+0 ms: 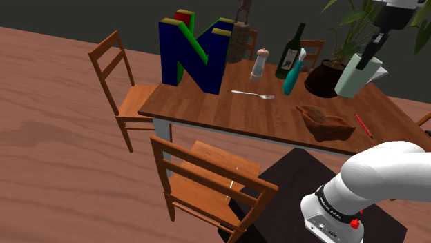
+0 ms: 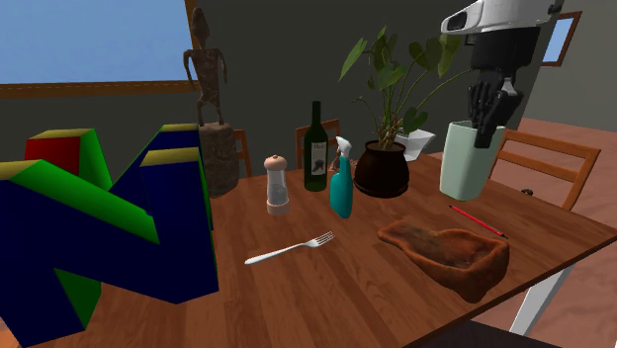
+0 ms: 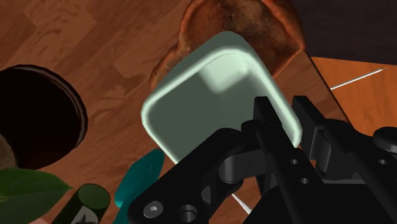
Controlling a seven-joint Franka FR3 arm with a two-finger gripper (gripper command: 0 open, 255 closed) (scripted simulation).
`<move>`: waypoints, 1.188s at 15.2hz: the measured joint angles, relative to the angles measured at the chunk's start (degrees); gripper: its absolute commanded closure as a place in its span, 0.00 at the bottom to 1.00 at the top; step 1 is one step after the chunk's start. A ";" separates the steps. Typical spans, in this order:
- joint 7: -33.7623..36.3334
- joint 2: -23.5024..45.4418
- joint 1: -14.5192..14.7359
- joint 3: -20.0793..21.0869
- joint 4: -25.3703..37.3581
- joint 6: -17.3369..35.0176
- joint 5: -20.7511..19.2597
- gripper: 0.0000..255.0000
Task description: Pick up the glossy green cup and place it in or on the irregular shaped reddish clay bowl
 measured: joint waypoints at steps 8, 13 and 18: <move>0.58 -2.32 -0.43 -0.73 -7.80 5.50 -0.80 1.00; 1.00 -3.39 -0.67 -1.18 -12.26 8.85 -1.27 1.00; 1.15 -4.08 -0.90 -1.62 -15.12 11.05 -1.73 1.00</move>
